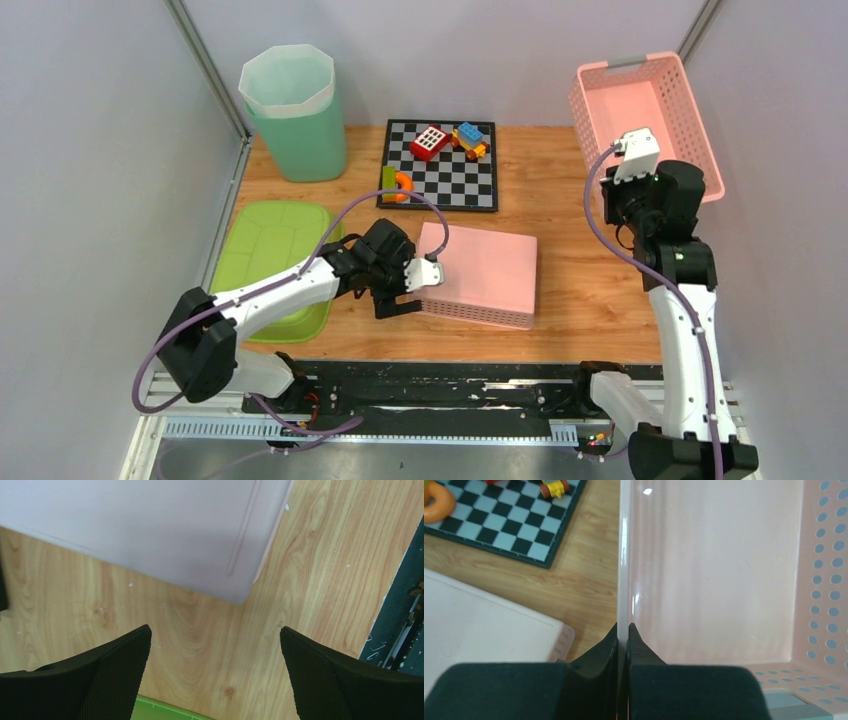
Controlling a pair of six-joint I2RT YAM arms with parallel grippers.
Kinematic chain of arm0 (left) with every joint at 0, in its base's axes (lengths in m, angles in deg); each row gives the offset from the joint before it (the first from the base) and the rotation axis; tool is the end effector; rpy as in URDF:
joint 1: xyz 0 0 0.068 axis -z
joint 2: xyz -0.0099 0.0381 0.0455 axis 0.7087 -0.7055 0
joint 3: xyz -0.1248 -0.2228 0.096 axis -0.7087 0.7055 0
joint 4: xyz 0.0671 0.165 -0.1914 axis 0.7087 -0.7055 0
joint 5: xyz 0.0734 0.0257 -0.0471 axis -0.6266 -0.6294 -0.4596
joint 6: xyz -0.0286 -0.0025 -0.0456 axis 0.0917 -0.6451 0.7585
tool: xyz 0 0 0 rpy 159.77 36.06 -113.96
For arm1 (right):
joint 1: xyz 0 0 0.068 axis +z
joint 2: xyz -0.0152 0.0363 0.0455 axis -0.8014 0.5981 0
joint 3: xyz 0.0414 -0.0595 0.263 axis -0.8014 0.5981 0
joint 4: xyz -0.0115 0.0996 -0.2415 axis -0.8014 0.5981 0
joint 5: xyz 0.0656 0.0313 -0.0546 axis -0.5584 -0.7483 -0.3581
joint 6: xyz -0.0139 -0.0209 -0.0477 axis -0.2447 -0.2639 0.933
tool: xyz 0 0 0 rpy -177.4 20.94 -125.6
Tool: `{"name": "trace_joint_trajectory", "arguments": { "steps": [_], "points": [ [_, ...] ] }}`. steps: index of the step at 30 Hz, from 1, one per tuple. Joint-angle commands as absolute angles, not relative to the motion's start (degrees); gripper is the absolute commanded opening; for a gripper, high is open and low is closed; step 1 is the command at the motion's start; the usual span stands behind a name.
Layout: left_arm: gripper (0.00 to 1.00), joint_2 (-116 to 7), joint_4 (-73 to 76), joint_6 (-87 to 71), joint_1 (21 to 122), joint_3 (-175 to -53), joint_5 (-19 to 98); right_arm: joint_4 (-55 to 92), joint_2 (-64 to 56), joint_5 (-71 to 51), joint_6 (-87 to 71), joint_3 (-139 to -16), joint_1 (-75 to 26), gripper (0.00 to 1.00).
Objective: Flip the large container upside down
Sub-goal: Pick up the container from the center of the board.
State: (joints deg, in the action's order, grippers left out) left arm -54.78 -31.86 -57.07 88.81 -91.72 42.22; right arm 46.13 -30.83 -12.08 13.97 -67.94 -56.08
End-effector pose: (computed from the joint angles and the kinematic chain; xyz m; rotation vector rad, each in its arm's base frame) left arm 0.1845 -0.1853 0.2236 1.7251 1.9098 -0.2861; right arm 0.1978 -0.0035 0.4058 -0.3157 1.8255 -0.0566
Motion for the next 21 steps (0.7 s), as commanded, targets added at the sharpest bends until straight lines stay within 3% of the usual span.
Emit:
{"name": "trace_joint_trajectory", "arguments": {
  "steps": [1,21],
  "points": [
    [1.00,-59.68,-32.68,-54.23,88.63,-93.23,47.17,45.80,-34.57,-16.32,11.68,-72.75,-56.67,0.02],
    [1.00,-83.80,-27.31,-35.05,93.34,-116.33,60.88,53.61,-36.46,-21.30,16.05,-80.76,-56.70,0.02]
  ]
}}
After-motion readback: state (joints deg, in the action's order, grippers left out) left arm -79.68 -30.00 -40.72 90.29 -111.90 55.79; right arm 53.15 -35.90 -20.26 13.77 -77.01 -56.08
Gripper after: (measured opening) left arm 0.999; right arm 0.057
